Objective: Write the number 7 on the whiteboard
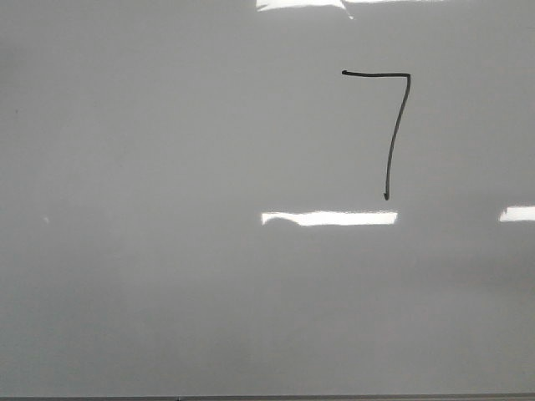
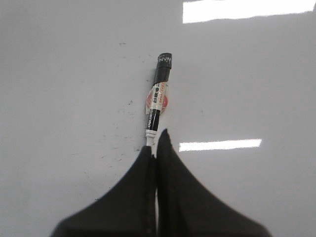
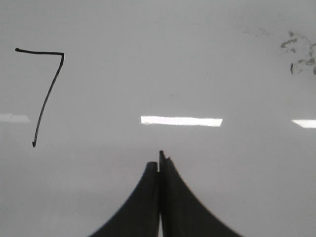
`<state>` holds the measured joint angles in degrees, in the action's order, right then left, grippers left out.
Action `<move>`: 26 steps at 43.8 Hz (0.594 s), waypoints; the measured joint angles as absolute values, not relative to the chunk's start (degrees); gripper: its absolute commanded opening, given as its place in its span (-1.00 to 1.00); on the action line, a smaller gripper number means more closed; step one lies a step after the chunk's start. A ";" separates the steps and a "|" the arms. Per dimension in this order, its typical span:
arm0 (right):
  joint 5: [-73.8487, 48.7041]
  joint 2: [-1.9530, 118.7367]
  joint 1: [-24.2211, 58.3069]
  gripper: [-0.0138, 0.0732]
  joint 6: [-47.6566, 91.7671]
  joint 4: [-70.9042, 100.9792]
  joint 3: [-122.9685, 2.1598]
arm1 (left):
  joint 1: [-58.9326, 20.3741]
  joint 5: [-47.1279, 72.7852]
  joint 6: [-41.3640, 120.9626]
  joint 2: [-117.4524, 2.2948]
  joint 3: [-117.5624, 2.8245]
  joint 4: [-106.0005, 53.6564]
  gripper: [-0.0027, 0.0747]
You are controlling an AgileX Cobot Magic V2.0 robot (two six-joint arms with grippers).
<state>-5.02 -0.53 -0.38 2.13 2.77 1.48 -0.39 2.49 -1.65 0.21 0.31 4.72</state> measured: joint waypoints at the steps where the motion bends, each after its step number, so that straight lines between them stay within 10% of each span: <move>1: -4.87 -0.53 -0.38 -0.84 2.13 2.88 1.48 | -0.39 2.49 -1.65 0.21 0.31 4.72 -0.98; 26: 0.67 -0.66 -0.38 -0.84 1.91 2.91 1.48 | -0.39 2.49 -1.65 0.21 0.31 4.72 -0.98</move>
